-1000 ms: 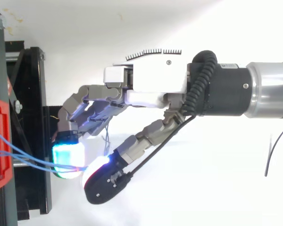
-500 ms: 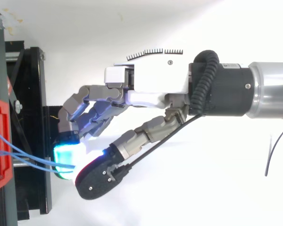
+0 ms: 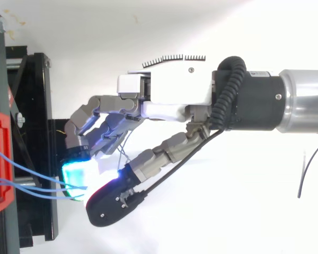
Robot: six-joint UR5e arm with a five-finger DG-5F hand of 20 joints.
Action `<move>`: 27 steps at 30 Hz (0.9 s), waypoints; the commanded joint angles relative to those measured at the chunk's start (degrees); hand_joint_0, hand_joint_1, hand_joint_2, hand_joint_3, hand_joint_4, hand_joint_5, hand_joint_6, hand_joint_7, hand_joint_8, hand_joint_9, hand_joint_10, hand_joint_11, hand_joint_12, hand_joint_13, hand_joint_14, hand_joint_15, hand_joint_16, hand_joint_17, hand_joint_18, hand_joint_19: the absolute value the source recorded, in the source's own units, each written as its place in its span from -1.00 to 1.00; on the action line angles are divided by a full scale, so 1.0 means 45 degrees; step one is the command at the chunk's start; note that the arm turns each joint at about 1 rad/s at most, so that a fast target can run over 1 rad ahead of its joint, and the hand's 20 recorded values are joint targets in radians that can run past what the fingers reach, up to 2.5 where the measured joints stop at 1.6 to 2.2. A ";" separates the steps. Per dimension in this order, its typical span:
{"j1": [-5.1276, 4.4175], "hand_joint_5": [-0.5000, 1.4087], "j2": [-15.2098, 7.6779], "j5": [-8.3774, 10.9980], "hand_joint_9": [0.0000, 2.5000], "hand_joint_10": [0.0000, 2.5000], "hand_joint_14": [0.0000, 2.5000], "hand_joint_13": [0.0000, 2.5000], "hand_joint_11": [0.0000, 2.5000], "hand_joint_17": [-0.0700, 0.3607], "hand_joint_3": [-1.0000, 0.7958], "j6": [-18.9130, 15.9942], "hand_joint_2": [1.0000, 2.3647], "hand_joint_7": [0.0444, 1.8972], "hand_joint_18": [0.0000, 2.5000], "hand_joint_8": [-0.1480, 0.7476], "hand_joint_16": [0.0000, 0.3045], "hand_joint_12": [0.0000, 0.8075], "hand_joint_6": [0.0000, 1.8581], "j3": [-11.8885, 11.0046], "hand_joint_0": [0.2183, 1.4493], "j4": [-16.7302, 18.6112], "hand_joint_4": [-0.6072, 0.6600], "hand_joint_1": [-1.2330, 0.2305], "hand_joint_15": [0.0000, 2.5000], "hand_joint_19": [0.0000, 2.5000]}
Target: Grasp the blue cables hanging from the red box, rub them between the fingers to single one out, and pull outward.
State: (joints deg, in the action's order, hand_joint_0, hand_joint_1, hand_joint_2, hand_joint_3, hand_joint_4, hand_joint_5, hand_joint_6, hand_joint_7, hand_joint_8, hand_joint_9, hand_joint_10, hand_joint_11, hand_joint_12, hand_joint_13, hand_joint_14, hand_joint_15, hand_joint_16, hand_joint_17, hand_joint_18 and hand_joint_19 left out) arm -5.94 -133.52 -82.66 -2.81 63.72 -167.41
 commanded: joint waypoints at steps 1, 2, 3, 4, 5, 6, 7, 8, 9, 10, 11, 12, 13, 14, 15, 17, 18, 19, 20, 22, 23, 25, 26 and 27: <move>0.0011 -0.68 0.0004 0.0010 -0.46 -0.99 -0.99 -0.53 -0.83 -0.18 0.00 0.0000 -0.96 0.12 -0.47 0.04 -0.69 -0.02 0.00 0.0000 -0.18 -0.0004 -0.07 -0.57 -0.83 -0.77; 0.0011 -0.68 -0.0016 0.0010 -0.46 -0.99 -0.99 -0.53 -0.82 -0.19 0.00 0.0000 -0.96 0.13 -0.48 0.04 -0.69 -0.02 0.00 0.0000 -0.17 -0.0004 -0.06 -0.58 -0.83 -0.77; -0.0008 -0.68 0.0004 0.0010 -0.46 -0.99 -0.99 -0.53 -0.83 -0.19 -0.01 0.0000 -0.96 0.14 -0.48 0.03 -0.69 -0.02 -0.01 0.0000 -0.15 -0.0004 -0.05 -0.58 -0.83 -0.76; -0.0008 -0.68 0.0004 0.0010 -0.46 -1.00 -0.99 -0.54 -0.83 -0.19 -0.01 0.0000 -0.96 0.14 -0.49 0.03 -0.69 -0.03 -0.01 0.0000 -0.14 -0.0004 -0.04 -0.58 -0.83 -0.77; -0.0008 -0.68 0.0004 0.0010 -0.46 -0.99 -0.99 -0.54 -0.83 -0.19 -0.02 0.0000 -0.96 0.13 -0.49 0.02 -0.70 -0.03 -0.01 0.0000 -0.12 -0.0004 -0.03 -0.57 -0.83 -0.76; -0.0008 -0.68 0.0004 0.0010 -0.46 -1.00 -0.99 -0.54 -0.83 -0.19 -0.03 0.0000 -0.96 0.14 -0.49 0.02 -0.70 -0.03 -0.01 0.0000 -0.11 0.0015 -0.02 -0.57 -0.83 -0.76; -0.0008 -0.68 -0.0016 0.0010 -0.46 -0.99 -0.99 -0.54 -0.83 -0.19 -0.02 0.0000 -0.96 0.13 -0.50 0.02 -0.70 -0.03 -0.01 0.0000 -0.11 0.0015 -0.02 -0.57 -0.83 -0.76; 0.0011 -0.68 0.0004 0.0010 -0.46 -1.00 -0.99 -0.54 -0.83 -0.20 -0.04 0.0000 -0.96 0.12 -0.51 0.02 -0.70 -0.04 -0.01 0.0000 -0.09 -0.0004 -0.02 -0.57 -0.83 -0.76; 0.0011 -0.68 0.0004 0.0030 -0.47 -1.00 -0.99 -0.55 -0.83 -0.20 -0.04 0.0000 -0.96 0.12 -0.51 0.01 -0.70 -0.04 -0.01 0.0000 -0.08 0.0015 -0.02 -0.56 -0.83 -0.76; -0.0008 -0.69 0.0004 0.0030 -0.47 -1.00 -0.99 -0.55 -0.83 -0.20 -0.05 -0.0019 -0.96 0.11 -0.51 -0.01 -0.70 -0.05 -0.01 0.0000 -0.07 0.0015 -0.02 -0.56 -0.83 -0.76; 0.0011 -0.69 -0.0016 0.0030 -0.47 -1.00 -0.99 -0.55 -0.83 -0.21 -0.06 -0.0039 -0.96 0.08 -0.52 -0.01 -0.71 -0.05 0.00 0.0000 -0.05 -0.0004 -0.02 -0.56 -0.83 -0.76; 0.0011 -0.69 0.0004 0.0030 -0.48 -1.00 -0.99 -0.55 -0.82 -0.21 -0.08 -0.0039 -0.96 0.06 -0.53 -0.02 -0.71 -0.06 0.00 0.0000 -0.04 -0.0004 -0.01 -0.56 -0.83 -0.77; 0.0011 -0.69 -0.0016 0.0030 -0.48 -1.00 -0.99 -0.56 -0.83 -0.21 -0.10 -0.0039 -0.97 0.04 -0.53 -0.03 -0.71 -0.07 0.00 0.0000 -0.03 -0.0004 -0.01 -0.57 -0.83 -0.76; 0.0011 -0.69 0.0004 0.0030 -0.49 -1.00 -0.99 -0.56 -0.83 -0.22 -0.11 -0.0039 -0.97 0.01 -0.54 -0.04 -0.71 -0.08 0.00 0.0000 -0.02 -0.0004 0.00 -0.57 -0.83 -0.76; 0.0011 -0.69 0.0004 0.0030 -0.49 -1.00 -0.99 -0.56 -0.83 -0.23 -0.12 -0.0039 -0.97 0.00 -0.55 -0.04 -0.72 -0.08 0.00 0.0000 -0.02 -0.0004 0.00 -0.57 -0.83 -0.77; 0.0011 -0.69 -0.0016 0.0030 -0.50 -1.00 -0.99 -0.57 -0.83 -0.23 -0.15 -0.0039 -0.97 -0.02 -0.56 -0.05 -0.72 -0.09 -0.01 0.0000 0.00 -0.0004 0.01 -0.58 -0.83 -0.77; -0.0008 -0.69 0.0004 0.0030 -0.50 -1.00 -0.99 -0.57 -0.83 -0.23 -0.17 -0.0039 -0.97 -0.04 -0.57 -0.06 -0.72 -0.09 -0.01 0.0000 0.01 -0.0024 0.01 -0.58 -0.83 -0.78; -0.0008 -0.69 0.0004 0.0030 -0.51 -0.99 -0.99 -0.57 -0.83 -0.23 -0.18 -0.0039 -0.97 -0.04 -0.57 -0.06 -0.72 -0.10 -0.01 0.0000 0.01 -0.0043 0.01 -0.58 -0.84 -0.78; 0.0011 -0.70 -0.0016 0.0030 -0.53 -0.99 -0.99 -0.58 -0.82 -0.24 -0.20 -0.0039 -0.98 -0.04 -0.58 -0.08 -0.73 -0.11 -0.01 0.0000 0.02 -0.0063 0.02 -0.60 -0.84 -0.80; 0.0011 -0.71 0.0004 0.0030 -0.54 -1.00 -0.99 -0.58 -0.82 -0.24 -0.22 -0.0058 -0.98 -0.05 -0.58 -0.09 -0.73 -0.11 -0.01 0.0000 0.02 -0.0121 0.02 -0.61 -0.84 -0.81; 0.0011 -0.71 0.0004 0.0030 -0.54 -0.99 -0.99 -0.59 -0.81 -0.24 -0.23 -0.0058 -0.98 -0.06 -0.58 -0.10 -0.73 -0.11 0.00 0.0000 0.02 -0.0121 0.03 -0.62 -0.84 -0.82; -0.0008 -0.72 0.0004 0.0030 -0.56 -0.99 -0.99 -0.59 -0.81 -0.25 -0.25 -0.0058 -0.98 -0.07 -0.58 -0.10 -0.73 -0.12 0.00 0.0000 0.02 -0.0121 0.03 -0.64 -0.85 -0.83; 0.0011 -0.72 0.0004 0.0030 -0.56 -0.99 -0.99 -0.59 -0.81 -0.25 -0.27 -0.0058 -0.98 -0.07 -0.58 -0.11 -0.73 -0.12 0.00 0.0000 0.02 -0.0121 0.04 -0.66 -0.84 -0.84; -0.0008 -0.72 0.0004 0.0030 -0.56 -0.99 -0.99 -0.59 -0.81 -0.25 -0.27 -0.0058 -0.98 -0.07 -0.59 -0.11 -0.73 -0.12 0.00 0.0000 0.02 -0.0121 0.04 -0.66 -0.84 -0.84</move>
State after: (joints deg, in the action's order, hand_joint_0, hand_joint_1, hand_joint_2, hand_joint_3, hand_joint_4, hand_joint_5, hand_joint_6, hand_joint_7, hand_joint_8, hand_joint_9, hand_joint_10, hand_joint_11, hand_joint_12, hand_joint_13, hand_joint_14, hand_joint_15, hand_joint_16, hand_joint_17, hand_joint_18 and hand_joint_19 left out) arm -5.92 -133.52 -82.53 -3.07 63.72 -167.92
